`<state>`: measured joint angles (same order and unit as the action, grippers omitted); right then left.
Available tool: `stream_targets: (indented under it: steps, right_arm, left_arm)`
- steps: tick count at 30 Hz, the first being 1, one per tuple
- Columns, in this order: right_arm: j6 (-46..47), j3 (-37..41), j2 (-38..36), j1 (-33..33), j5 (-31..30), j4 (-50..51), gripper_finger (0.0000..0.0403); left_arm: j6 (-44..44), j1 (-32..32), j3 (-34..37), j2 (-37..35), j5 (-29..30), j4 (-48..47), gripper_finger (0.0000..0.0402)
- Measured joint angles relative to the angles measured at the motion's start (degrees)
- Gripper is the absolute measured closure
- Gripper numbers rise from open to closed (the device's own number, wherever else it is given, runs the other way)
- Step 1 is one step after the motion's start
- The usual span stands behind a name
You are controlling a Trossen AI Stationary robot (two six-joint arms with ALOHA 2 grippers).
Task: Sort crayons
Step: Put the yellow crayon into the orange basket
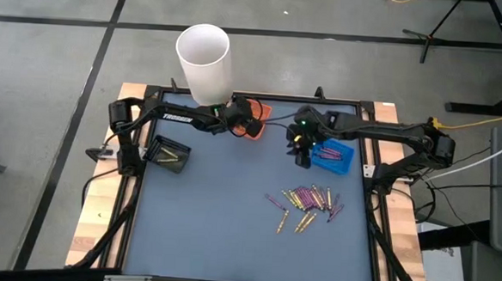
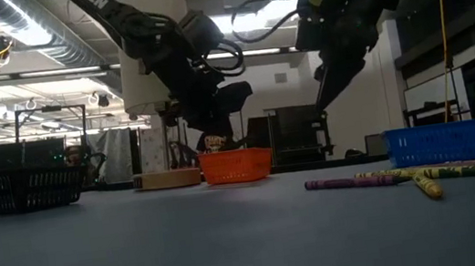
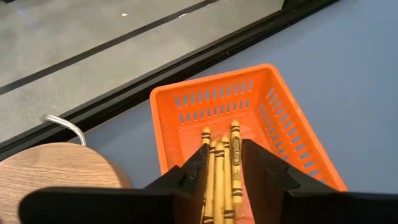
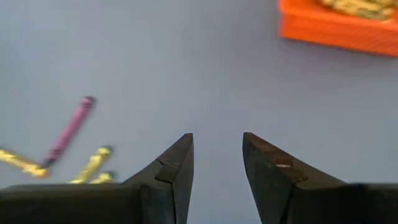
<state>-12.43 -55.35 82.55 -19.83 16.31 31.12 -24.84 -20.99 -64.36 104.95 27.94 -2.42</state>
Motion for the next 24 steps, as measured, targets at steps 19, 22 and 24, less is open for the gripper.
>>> stream_targets:
  steps: [19, 22, 24]
  right_arm:
    - [10.71, 0.02, 0.01, 26.35, -2.30, 10.55, 0.0267]
    - [10.71, 0.02, -0.01, 30.88, -2.31, 10.56, 0.0267]
    - [10.76, 0.02, 0.01, 33.84, -2.31, 10.59, 0.0267]
  left_arm:
    - [0.00, 0.02, 0.00, 0.02, 0.00, -0.03, 0.0311]
    - [0.00, 0.02, 0.00, 0.02, -0.02, -0.04, 0.0311]
    - [0.00, 0.06, 0.00, 0.02, -0.04, -0.04, 0.0311]
